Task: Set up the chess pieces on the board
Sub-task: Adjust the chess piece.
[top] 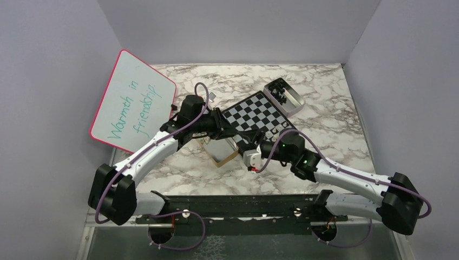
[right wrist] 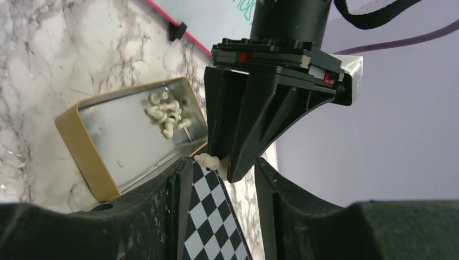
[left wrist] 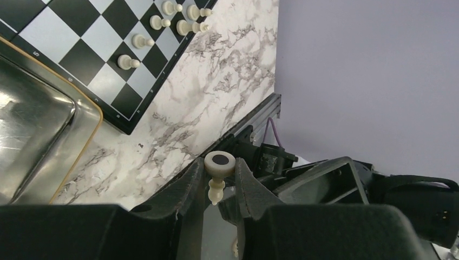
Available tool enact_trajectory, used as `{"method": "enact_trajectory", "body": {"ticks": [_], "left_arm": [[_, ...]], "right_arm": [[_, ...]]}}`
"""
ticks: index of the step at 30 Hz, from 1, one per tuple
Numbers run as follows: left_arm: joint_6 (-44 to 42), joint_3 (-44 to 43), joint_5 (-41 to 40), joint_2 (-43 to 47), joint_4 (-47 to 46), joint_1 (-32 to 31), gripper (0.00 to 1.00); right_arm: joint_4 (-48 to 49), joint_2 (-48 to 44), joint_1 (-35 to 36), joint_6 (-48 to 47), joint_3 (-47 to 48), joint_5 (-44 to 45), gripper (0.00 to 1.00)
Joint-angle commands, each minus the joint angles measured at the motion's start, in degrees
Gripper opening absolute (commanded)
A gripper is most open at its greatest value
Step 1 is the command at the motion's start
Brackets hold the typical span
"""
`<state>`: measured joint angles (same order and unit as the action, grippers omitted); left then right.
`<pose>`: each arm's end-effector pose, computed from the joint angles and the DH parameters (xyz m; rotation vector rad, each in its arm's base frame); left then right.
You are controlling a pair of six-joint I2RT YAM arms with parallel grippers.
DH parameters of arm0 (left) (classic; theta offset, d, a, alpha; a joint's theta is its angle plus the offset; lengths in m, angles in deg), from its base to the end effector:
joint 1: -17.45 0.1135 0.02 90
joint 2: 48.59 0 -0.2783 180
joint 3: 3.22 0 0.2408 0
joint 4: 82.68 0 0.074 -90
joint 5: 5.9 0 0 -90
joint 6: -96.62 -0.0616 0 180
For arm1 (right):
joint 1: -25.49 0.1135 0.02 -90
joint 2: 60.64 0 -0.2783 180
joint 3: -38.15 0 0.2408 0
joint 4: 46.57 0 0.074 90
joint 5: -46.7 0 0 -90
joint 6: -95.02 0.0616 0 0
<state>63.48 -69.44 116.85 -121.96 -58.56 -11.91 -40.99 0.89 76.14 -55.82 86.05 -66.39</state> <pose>0.2336 -0.1697 0.2849 -0.1826 2.3937 -1.4189 0.1403 0.2092 0.2831 -1.5547 0.6986 0.2120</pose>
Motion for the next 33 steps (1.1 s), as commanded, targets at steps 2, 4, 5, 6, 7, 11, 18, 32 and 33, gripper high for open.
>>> {"method": "enact_trajectory", "body": {"ticks": [2, 4, 5, 6, 7, 11, 18, 32, 33], "left_arm": [[3.43, -0.25, 8.62, -3.5, -3.89, 0.45, 0.21], [3.43, -0.41, 10.05, -4.41, -3.76, 0.44, 0.21], [3.43, -0.35, 10.39, -4.71, -3.65, 0.45, 0.21], [3.36, -0.21, 10.54, -4.76, -3.63, 0.45, 0.21], [3.35, 0.0, 10.45, -4.77, -3.61, 0.45, 0.21], [3.83, 0.75, 10.22, -4.47, -3.69, 0.45, 0.21], [4.44, 0.87, 10.99, -4.6, -3.78, 0.45, 0.23], [7.36, 2.13, 11.02, -4.28, -4.83, 0.45, 0.23], [7.79, 2.21, 11.08, -4.27, -5.04, 0.46, 0.23]], "right_arm": [[2.12, 3.25, 2.27, -6.97, -0.87, 7.89, 0.51], [2.31, 4.19, 2.58, -7.73, -0.77, 8.73, 0.5], [2.32, 4.51, 2.73, -8.09, -0.89, 9.07, 0.5], [3.09, 4.68, 2.94, -8.27, -1.2, 9.68, 0.5], [3.56, 4.79, 3.14, -8.7, -1.48, 10.39, 0.49], [3.57, 5.43, 3.89, -10.37, -1.99, 12.44, 0.46], [5.37, 6.24, 4.4, -11.24, -2.86, 11.98, 0.4], [4.06, 7.5, 5.83, -12.96, -1.65, 10.82, 0.46], [3.61, 7.46, 5.98, -13.05, -1.44, 10.72, 0.46]]}}
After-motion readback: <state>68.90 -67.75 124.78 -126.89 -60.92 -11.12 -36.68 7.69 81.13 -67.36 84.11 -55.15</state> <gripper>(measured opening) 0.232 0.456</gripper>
